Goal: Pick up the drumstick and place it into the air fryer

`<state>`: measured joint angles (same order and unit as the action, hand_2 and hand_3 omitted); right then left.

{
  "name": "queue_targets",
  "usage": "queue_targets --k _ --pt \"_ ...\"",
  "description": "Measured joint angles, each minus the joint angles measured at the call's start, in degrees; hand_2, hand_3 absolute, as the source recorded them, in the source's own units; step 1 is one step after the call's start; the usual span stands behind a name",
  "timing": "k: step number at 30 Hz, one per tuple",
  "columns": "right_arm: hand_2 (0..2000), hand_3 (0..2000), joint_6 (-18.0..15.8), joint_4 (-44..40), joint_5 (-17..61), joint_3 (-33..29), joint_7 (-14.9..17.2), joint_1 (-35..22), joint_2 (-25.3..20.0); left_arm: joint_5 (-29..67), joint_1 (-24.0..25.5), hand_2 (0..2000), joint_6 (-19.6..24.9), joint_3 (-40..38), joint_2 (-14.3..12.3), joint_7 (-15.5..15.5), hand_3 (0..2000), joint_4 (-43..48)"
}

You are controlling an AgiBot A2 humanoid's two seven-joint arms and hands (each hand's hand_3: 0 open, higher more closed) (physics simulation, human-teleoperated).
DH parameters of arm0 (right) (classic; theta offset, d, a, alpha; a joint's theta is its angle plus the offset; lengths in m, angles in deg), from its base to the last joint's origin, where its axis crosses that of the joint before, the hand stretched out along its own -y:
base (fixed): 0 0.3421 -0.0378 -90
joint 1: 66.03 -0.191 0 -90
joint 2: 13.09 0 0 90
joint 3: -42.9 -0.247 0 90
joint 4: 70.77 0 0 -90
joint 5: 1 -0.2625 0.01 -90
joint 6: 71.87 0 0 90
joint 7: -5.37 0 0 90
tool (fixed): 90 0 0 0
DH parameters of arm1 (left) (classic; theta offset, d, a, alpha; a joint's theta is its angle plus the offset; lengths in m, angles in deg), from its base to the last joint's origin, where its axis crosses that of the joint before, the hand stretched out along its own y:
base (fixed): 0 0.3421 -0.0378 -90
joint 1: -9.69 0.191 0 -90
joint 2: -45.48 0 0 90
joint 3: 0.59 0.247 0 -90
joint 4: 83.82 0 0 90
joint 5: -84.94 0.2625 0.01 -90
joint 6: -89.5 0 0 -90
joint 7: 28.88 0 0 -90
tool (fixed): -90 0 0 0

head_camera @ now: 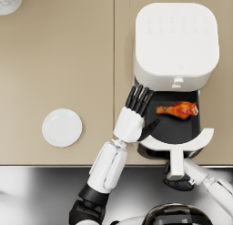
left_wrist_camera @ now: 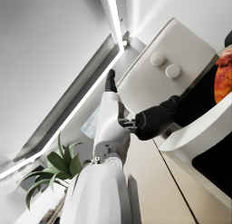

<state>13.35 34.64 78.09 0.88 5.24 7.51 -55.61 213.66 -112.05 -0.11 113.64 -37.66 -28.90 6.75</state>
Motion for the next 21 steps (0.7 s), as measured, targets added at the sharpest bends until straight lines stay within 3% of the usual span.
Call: queue_targets --k 5,10,15,21 --pt "2000 2000 -0.9 -2.5 -0.1 0.2 0.3 -2.3 -1.4 0.0 9.9 0 -0.3 -13.0 3.8 0.0 0 10.6" --pt "2000 2000 -3.4 -9.5 -0.2 0.0 0.2 -7.1 -5.6 -0.1 16.2 0 -0.4 -25.6 3.6 0.0 0 17.0" --pt "2000 2000 -5.4 -17.5 0.1 -0.1 0.0 -12.2 -10.0 -0.1 18.6 0 -0.4 -33.1 3.2 0.0 0 17.0" --pt "2000 2000 -8.1 -27.4 0.2 -0.7 0.2 -18.3 -15.4 -0.1 17.7 0 -0.4 -37.8 3.9 0.0 0 14.8"
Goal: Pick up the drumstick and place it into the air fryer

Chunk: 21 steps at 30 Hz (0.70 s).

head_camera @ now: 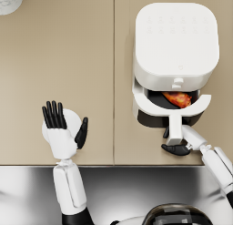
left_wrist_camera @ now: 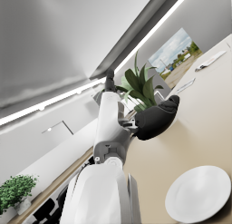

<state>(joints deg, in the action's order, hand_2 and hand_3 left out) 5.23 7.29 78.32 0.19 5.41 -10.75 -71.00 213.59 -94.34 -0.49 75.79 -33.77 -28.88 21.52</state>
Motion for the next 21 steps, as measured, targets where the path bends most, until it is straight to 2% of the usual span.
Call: queue_targets --k 6,10,21 --pt "2000 2000 0.0 -11.7 0.1 -1.2 -0.6 -5.5 -6.5 0.0 -1.1 0 0.0 -0.7 0.7 0.0 0 -2.8" --pt "2000 2000 -1.5 -17.2 0.1 -2.7 -1.2 -7.6 -9.6 0.0 -1.0 0 0.0 0.5 0.9 0.0 0 -4.2" --pt "2000 2000 -2.2 -27.7 0.0 -1.4 -2.5 -13.4 -13.8 0.0 -0.9 0 0.0 2.5 1.1 0.0 0 -5.5"
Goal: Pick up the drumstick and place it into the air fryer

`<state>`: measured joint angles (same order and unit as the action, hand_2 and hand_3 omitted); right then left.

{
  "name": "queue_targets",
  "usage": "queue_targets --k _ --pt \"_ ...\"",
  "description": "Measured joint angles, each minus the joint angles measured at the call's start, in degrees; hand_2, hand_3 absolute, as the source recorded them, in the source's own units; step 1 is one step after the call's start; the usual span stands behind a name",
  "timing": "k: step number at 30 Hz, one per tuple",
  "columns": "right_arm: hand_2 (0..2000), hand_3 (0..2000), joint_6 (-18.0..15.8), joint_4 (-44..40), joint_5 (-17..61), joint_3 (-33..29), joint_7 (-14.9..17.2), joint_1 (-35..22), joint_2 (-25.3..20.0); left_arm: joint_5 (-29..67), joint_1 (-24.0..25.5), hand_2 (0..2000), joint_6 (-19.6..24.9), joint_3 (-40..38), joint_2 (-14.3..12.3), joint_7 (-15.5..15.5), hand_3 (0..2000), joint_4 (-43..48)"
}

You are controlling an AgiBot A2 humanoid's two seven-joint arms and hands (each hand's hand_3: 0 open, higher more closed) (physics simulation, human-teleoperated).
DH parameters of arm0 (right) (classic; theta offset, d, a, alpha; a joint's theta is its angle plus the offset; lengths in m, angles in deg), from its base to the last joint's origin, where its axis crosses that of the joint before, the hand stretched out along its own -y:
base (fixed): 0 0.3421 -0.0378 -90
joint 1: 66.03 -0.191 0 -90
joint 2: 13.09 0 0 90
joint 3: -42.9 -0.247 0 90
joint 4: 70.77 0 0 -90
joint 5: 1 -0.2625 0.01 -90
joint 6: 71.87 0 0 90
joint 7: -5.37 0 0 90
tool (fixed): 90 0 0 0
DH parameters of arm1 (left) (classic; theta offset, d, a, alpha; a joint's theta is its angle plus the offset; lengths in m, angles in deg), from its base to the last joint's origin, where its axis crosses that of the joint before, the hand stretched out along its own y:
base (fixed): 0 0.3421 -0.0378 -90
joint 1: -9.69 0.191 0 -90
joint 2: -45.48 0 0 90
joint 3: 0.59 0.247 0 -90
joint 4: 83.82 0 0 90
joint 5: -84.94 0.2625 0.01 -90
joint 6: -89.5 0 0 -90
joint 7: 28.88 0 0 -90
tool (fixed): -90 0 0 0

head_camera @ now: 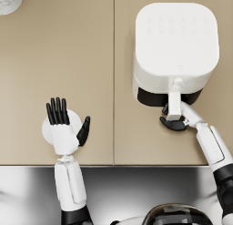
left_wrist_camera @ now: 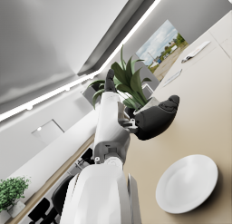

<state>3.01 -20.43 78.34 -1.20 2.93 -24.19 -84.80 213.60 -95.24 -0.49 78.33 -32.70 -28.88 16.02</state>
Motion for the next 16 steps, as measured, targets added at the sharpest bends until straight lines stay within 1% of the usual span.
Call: queue_targets --k 3,5,16 --pt "2000 2000 0.0 -0.4 0.0 0.3 -0.9 -0.2 0.0 0.0 0.0 0 0.0 0.2 0.0 0.0 0 -0.2" --pt "2000 2000 -0.6 -0.5 -0.1 0.5 -0.8 -0.4 0.1 0.0 0.0 0 0.0 0.2 0.0 0.0 0 -0.2" --pt "2000 2000 -0.6 -0.6 -0.1 0.7 -0.9 -0.5 0.1 0.0 0.0 0 0.0 0.3 0.0 0.0 0 -0.3"
